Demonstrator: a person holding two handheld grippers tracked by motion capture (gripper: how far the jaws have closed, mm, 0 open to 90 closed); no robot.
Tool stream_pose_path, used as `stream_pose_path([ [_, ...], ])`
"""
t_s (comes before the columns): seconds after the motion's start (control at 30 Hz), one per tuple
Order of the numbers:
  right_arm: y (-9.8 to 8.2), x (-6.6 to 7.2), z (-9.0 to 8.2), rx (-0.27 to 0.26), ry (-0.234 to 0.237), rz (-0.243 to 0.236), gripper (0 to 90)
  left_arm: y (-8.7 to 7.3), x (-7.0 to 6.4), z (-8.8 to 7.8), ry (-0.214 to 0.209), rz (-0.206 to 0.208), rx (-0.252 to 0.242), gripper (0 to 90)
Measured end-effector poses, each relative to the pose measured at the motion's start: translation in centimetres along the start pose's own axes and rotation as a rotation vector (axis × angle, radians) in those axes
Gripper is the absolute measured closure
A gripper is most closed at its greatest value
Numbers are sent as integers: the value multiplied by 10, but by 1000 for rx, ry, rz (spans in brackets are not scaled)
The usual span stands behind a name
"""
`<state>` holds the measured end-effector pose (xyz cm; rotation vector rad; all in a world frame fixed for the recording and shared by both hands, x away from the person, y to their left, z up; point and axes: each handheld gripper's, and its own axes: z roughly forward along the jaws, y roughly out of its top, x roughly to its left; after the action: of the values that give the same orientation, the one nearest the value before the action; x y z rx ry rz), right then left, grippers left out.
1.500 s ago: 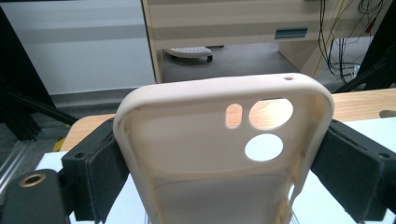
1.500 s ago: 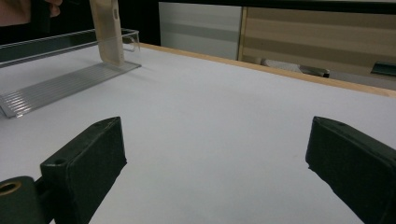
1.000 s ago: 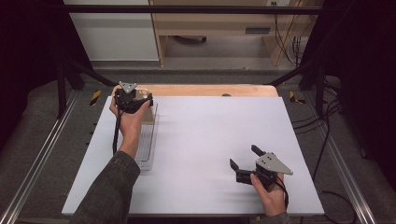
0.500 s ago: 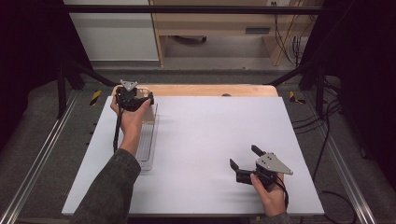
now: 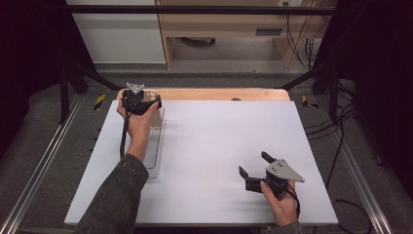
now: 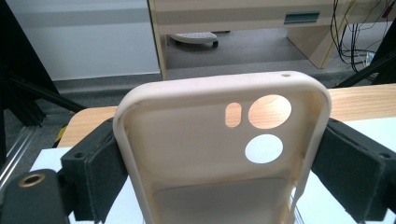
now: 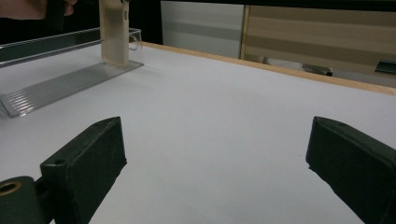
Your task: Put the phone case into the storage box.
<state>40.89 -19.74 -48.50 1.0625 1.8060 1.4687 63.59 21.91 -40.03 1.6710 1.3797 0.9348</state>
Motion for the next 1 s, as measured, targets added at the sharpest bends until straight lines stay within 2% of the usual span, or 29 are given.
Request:
stream_pose_path([
  [0.5, 0, 1, 0, 2, 5, -7, 46, -2, 2, 1, -10, -5, -15, 95],
  [0.67, -1, 1, 1, 4, 5, -5, 46, -4, 1, 0, -17, 10, -33, 95],
  [1.0, -1, 1, 1, 6, 6, -3, 45, -5, 3, 3, -23, -6, -46, 94],
])
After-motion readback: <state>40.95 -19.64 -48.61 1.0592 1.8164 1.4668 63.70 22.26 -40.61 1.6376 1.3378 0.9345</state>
